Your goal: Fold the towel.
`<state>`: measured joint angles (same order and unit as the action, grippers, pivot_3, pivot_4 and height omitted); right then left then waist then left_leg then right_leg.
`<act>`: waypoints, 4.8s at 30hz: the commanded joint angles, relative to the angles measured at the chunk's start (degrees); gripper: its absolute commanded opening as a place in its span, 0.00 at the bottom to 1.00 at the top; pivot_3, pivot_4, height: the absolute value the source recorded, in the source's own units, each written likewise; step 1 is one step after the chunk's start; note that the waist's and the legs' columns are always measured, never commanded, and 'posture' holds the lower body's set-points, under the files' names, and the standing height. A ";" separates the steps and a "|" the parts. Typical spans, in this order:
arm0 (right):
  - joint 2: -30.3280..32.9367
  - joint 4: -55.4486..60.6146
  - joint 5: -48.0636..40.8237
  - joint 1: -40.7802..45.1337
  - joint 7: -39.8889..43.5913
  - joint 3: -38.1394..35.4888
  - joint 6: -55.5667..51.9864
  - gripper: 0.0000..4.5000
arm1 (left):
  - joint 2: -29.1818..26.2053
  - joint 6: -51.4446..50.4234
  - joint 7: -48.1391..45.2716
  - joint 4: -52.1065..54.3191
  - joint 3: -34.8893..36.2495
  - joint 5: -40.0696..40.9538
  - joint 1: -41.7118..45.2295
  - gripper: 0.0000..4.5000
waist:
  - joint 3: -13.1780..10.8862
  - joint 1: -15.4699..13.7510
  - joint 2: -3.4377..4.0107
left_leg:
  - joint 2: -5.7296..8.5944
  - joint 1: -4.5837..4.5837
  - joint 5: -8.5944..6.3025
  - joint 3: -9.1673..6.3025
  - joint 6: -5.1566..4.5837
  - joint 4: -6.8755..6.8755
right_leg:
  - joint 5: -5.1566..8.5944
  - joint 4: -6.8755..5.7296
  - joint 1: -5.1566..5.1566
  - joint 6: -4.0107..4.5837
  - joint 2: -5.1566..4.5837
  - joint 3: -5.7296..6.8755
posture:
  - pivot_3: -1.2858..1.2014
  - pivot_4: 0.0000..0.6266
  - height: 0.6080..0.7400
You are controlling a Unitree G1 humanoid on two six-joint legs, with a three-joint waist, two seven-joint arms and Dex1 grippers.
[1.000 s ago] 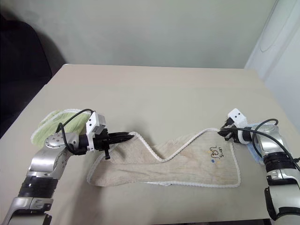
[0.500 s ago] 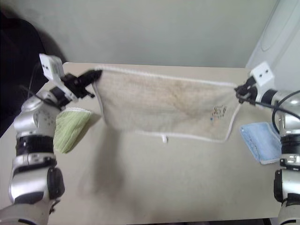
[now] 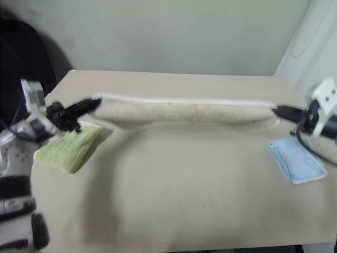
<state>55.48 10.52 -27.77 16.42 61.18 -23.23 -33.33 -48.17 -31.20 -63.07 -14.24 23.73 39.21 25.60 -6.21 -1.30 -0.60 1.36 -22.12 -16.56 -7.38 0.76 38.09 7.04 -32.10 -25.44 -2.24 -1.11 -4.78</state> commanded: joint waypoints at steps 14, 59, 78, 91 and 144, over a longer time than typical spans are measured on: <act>-0.73 11.11 -8.15 -14.75 2.36 2.22 -5.78 0.01 | -4.00 -3.55 0.25 9.58 2.22 0.78 -12.38 0.00 | 0.03 -0.02 -0.19 | 0.07 -0.10 -0.37 -0.03 0.48 0.19 | 1.25 -0.92 -0.28 0.58 0.01 -0.16 | 0.52 0.24 1.00; -9.28 -18.82 14.58 6.72 -8.63 22.20 5.14 0.54 | 5.69 20.61 7.28 -25.39 -14.72 -24.34 7.68 0.86 | 0.05 -0.37 -0.21 | 0.06 0.18 0.09 -0.08 -0.21 0.12 | 0.16 -0.84 -0.04 0.56 -0.08 0.01 | 0.52 0.24 1.00; -20.11 3.58 -17.62 -4.76 -27.68 -16.62 -48.80 0.70 | 2.47 19.66 7.63 -6.25 -3.93 -16.51 -1.05 0.95 | 0.06 -0.42 -0.29 | 0.18 0.22 0.05 -0.07 -0.24 0.13 | 0.34 -0.81 0.05 0.33 0.01 -0.05 | 0.52 0.24 1.00; -26.56 2.33 -25.31 -12.84 -34.59 -27.17 -59.17 0.70 | 5.18 10.67 1.56 10.42 -9.46 -9.64 -5.82 0.95 | 0.03 -0.28 -0.39 | 0.34 0.10 -0.40 -0.20 0.13 0.12 | 0.43 -0.82 -0.09 0.42 -0.11 -0.07 | 0.52 0.24 1.00; -6.46 10.94 -26.77 1.13 -31.96 -3.92 -37.67 0.01 | 10.44 8.77 6.11 13.21 -11.82 -9.69 -5.59 0.95 | 0.10 0.15 -0.16 | 0.43 0.09 -0.49 -0.20 0.29 0.06 | 0.81 -0.85 -0.13 -0.16 -0.17 -0.11 | 0.52 0.24 1.00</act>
<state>47.22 17.46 -54.90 16.01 25.98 -31.67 -72.91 -37.80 -23.63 -57.12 -1.37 11.89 29.59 18.99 -6.11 -1.15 -0.76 1.78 -22.01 -17.04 -7.58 1.03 38.16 7.85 -32.95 -25.56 -2.40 -1.27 -4.87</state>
